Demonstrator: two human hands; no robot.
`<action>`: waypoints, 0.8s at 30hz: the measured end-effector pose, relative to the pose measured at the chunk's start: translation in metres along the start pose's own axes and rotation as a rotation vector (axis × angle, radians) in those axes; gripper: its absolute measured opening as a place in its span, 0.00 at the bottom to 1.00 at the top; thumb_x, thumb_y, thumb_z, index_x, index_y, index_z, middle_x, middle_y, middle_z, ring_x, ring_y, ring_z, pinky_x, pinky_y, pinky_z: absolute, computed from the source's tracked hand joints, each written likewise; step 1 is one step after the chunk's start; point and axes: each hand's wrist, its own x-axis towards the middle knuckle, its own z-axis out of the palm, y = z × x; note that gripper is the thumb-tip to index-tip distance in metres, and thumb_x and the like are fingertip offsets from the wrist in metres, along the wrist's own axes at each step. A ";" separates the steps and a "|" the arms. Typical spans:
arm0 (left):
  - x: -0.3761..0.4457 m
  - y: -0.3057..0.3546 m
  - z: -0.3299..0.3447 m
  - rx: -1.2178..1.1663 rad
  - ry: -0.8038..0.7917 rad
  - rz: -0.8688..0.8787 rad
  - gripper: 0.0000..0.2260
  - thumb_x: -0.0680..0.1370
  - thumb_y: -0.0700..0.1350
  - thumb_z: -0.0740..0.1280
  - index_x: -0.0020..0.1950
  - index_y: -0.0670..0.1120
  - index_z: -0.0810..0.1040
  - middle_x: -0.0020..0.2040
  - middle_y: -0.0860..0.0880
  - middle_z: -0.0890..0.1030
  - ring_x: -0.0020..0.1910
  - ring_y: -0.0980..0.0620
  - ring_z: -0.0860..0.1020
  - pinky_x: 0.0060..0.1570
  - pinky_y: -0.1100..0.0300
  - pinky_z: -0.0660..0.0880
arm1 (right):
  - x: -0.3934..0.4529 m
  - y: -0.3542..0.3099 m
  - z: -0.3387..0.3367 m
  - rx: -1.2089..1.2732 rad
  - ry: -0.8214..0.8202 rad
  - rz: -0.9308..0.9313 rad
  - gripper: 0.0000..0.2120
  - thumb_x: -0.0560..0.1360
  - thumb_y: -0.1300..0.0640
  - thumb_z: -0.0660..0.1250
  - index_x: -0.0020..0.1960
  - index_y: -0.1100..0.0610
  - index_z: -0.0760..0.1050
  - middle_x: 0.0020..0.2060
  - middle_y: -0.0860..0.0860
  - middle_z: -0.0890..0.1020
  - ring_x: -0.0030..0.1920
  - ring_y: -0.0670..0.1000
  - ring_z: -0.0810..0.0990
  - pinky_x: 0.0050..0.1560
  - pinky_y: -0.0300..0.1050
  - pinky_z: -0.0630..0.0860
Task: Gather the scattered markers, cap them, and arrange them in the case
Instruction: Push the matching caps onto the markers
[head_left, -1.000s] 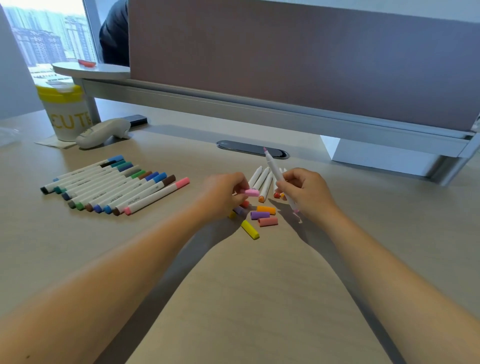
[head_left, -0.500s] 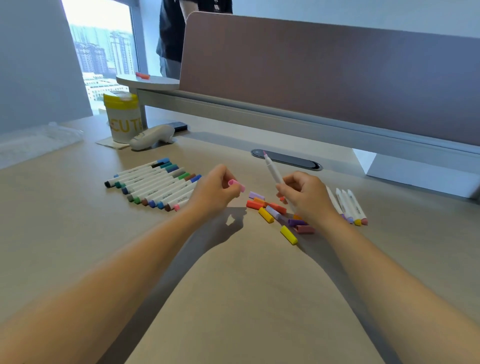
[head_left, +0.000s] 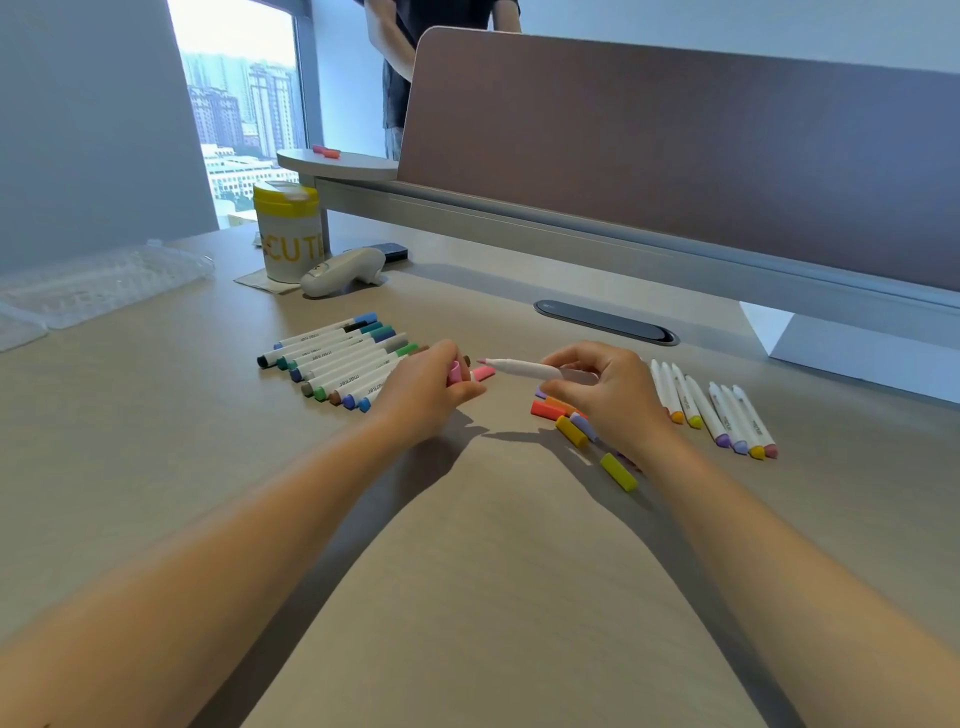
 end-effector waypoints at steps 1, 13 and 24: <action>0.000 0.000 0.001 0.025 -0.017 0.014 0.07 0.77 0.45 0.63 0.48 0.45 0.66 0.47 0.46 0.75 0.41 0.52 0.71 0.37 0.65 0.67 | 0.000 0.000 0.001 0.002 -0.002 -0.004 0.06 0.72 0.61 0.69 0.49 0.57 0.79 0.47 0.54 0.81 0.51 0.51 0.77 0.53 0.49 0.76; 0.002 -0.002 0.002 0.120 -0.083 0.070 0.09 0.78 0.47 0.60 0.54 0.43 0.66 0.41 0.51 0.70 0.35 0.56 0.68 0.35 0.67 0.65 | -0.003 0.010 -0.003 -0.031 0.006 0.019 0.10 0.74 0.61 0.67 0.54 0.59 0.78 0.51 0.55 0.80 0.49 0.48 0.74 0.47 0.39 0.72; 0.002 0.001 0.004 0.109 0.001 0.212 0.09 0.76 0.45 0.65 0.54 0.44 0.75 0.46 0.50 0.72 0.44 0.54 0.68 0.38 0.70 0.63 | 0.000 0.014 -0.005 -0.189 0.008 -0.051 0.09 0.72 0.59 0.69 0.52 0.59 0.79 0.50 0.55 0.80 0.46 0.46 0.71 0.39 0.33 0.68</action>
